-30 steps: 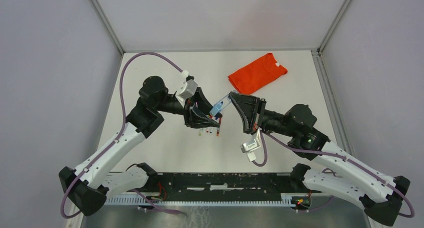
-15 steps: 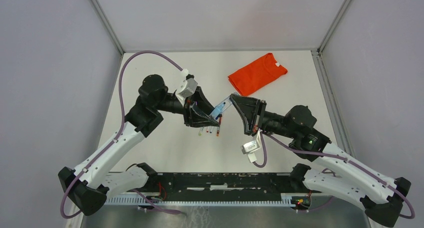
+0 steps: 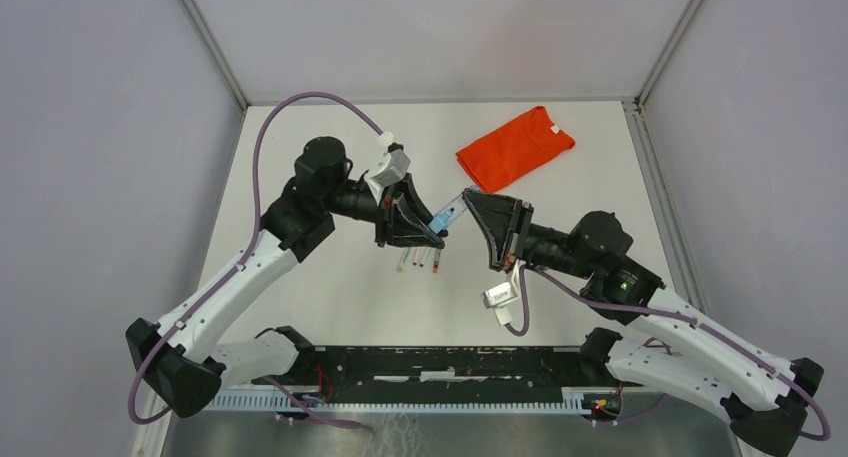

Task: Insert the pens into the pen caps
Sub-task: Adjust the pen.

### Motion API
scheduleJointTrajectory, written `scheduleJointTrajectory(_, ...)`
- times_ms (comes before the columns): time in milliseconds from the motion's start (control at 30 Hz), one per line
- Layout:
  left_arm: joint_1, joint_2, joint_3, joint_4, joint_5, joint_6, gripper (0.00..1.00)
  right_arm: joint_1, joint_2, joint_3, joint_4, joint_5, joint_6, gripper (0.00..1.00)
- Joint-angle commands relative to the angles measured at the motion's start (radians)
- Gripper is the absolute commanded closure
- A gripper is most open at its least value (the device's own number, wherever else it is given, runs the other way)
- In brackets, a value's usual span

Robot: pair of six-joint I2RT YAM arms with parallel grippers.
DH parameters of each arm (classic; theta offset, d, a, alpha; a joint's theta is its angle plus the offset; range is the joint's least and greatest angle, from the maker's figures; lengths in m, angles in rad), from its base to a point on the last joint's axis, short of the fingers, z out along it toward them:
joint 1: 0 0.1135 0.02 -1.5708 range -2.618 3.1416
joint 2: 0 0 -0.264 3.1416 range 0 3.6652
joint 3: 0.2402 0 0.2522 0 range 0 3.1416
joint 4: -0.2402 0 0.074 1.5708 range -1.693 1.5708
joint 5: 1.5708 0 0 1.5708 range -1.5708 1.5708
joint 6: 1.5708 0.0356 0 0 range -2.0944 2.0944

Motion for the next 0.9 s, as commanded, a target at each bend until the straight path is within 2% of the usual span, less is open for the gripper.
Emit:
scheduleJointTrajectory(0, -0.003, 0.028, 0.068, -0.116, -0.008, 0.131, 0.98, 0.002, -0.024, 0.011, -0.011, 0.041, -0.04, 0.74)
scheduleJointTrajectory(100, -0.004, 0.046, 0.099, -0.212, -0.065, 0.196, 0.98, 0.0, -0.045, 0.013, -0.023, 0.075, -0.055, 0.53)
scheduleJointTrajectory(300, -0.003, 0.073, 0.162, -0.396, -0.266, 0.322, 0.98, 0.001, -0.092, 0.012, -0.085, 0.151, -0.057, 0.34)
scheduleJointTrajectory(500, -0.004, 0.124, 0.237, -0.54, -0.555, 0.402, 0.98, 0.002, -0.138, -0.055, -0.08, 0.263, 0.014, 0.3)
scheduleJointTrajectory(700, -0.022, 0.172, 0.273, -0.591, -0.871, 0.423, 0.98, 0.0, -0.166, -0.144, 0.02, 0.323, 0.193, 0.29)
scheduleJointTrajectory(867, -0.107, 0.249, 0.293, -0.662, -1.188, 0.499, 0.98, 0.002, -0.17, -0.203, 0.081, 0.318, 0.345, 0.29)
